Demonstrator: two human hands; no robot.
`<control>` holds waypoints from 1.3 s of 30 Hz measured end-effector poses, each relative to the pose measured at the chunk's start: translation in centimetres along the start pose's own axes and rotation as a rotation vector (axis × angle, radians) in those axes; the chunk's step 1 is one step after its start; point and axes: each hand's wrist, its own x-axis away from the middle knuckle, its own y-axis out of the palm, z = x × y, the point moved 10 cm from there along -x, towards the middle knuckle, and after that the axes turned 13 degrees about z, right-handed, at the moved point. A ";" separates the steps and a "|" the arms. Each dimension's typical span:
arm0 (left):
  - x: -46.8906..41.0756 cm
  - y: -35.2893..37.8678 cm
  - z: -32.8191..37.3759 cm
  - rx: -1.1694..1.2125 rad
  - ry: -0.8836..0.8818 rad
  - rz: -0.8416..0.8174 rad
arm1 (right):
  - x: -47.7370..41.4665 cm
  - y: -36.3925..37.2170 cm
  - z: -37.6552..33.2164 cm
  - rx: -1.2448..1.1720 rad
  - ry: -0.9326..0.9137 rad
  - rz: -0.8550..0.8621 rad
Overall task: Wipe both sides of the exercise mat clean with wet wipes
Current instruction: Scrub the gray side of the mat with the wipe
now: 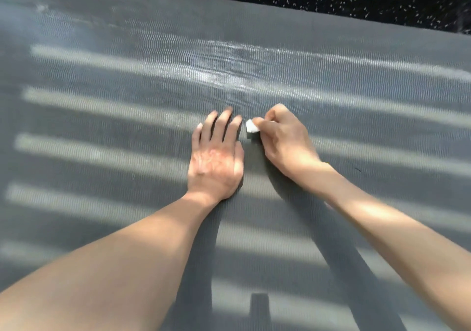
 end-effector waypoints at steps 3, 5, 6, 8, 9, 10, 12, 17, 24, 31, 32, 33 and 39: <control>-0.1 0.1 -0.1 0.002 -0.012 -0.014 | 3.8 -0.7 -1.9 -0.031 -0.082 -0.019; -0.1 0.1 -0.1 0.002 -0.015 -0.024 | 8.3 -0.2 -3.4 -0.124 -0.159 -0.147; -0.1 0.1 -0.1 -0.001 -0.015 -0.031 | 9.8 -0.2 -4.1 -0.163 -0.198 -0.195; -0.2 0.2 0.0 -0.008 -0.012 -0.044 | 8.3 -0.2 -3.7 -0.144 -0.177 -0.185; -0.1 0.3 -0.1 -0.013 -0.013 -0.051 | 6.3 -0.2 -2.8 -0.140 -0.152 -0.134; -0.1 0.3 -0.1 -0.014 -0.018 -0.056 | 3.5 0.1 -1.4 -0.131 -0.078 -0.126; -0.2 0.1 -0.2 -0.012 -0.029 -0.056 | -2.5 0.4 1.3 -0.092 0.015 -0.044; -0.2 0.3 -0.3 -0.009 -0.040 -0.074 | -5.0 0.5 2.5 -0.071 -0.019 0.000; -0.1 0.8 -0.4 -0.021 -0.046 -0.113 | -2.9 0.8 1.3 -0.145 -0.120 -0.114; -0.2 1.0 -0.4 -0.024 -0.041 -0.129 | -17.7 2.4 10.4 -0.001 0.262 0.062; -0.2 1.0 -0.4 -0.025 -0.039 -0.131 | -17.5 2.1 9.5 0.005 0.227 0.051; -0.2 1.0 -0.4 -0.026 -0.039 -0.136 | -16.4 2.1 8.0 0.004 0.119 0.032; -0.1 1.1 -0.4 -0.023 -0.048 -0.166 | -6.1 1.5 3.6 -0.072 -0.147 -0.161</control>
